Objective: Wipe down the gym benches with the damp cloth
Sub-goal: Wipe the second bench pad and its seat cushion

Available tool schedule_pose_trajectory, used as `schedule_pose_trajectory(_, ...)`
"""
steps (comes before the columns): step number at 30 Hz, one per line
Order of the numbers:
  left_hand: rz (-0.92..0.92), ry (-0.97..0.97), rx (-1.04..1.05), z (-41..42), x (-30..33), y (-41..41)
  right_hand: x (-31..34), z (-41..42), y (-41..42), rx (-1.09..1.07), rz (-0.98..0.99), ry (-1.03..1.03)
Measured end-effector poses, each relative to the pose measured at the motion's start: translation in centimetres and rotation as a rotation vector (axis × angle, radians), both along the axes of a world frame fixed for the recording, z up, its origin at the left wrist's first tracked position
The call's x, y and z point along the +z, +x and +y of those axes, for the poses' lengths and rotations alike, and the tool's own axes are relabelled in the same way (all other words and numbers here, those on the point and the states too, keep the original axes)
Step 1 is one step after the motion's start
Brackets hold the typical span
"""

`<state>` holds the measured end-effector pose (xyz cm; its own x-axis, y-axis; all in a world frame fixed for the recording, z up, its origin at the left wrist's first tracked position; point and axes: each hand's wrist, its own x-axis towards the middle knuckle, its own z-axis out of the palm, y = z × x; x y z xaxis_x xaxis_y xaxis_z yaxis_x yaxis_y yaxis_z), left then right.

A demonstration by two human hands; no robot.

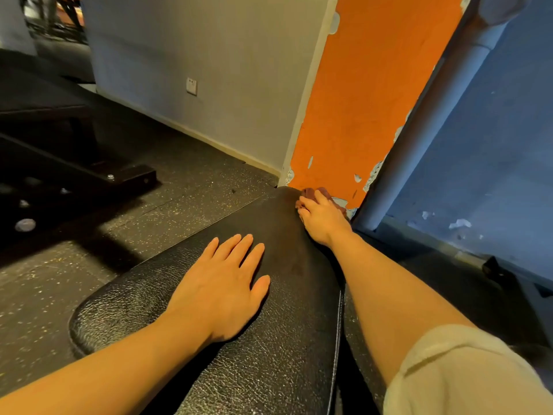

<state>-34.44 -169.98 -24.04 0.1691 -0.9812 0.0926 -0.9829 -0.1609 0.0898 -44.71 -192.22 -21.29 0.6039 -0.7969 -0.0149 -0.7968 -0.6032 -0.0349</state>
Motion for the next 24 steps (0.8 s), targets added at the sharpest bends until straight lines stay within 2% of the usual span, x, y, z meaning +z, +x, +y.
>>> schedule_pose_trajectory(6, -0.014, 0.009, -0.008, 0.1, 0.0, -0.3, -0.8, 0.7, -2.6, -0.036, 0.006, -0.149)
schedule_pose_trajectory(10, -0.034, -0.001, -0.006, -0.1, -0.3, -0.4, -0.5, -0.1, -0.6, -0.144, -0.159, -0.033)
schedule_pose_trajectory(13, -0.041, -0.003, -0.005, -0.2, -0.3, -0.4, 0.0, 0.2, 2.7, -0.009, -0.132, 0.028)
schedule_pose_trajectory(17, -0.054, -0.02, -0.009, -0.1, -0.2, -0.4, -0.1, 3.6, 7.9, 0.294, -0.023, -0.119)
schedule_pose_trajectory(19, -0.049, -0.028, -0.006, -0.1, -0.2, -0.4, -0.6, 3.9, 9.4, 0.422, 0.105, -0.169)
schedule_pose_trajectory(22, -0.026, -0.029, -0.006, -0.1, -0.2, -0.2, -0.8, 2.3, 9.5, 0.42, 0.161, -0.216)
schedule_pose_trajectory(24, -0.008, -0.028, -0.002, 0.0, -0.1, -0.1, -1.2, 0.9, 8.4, 0.325, 0.146, -0.208)
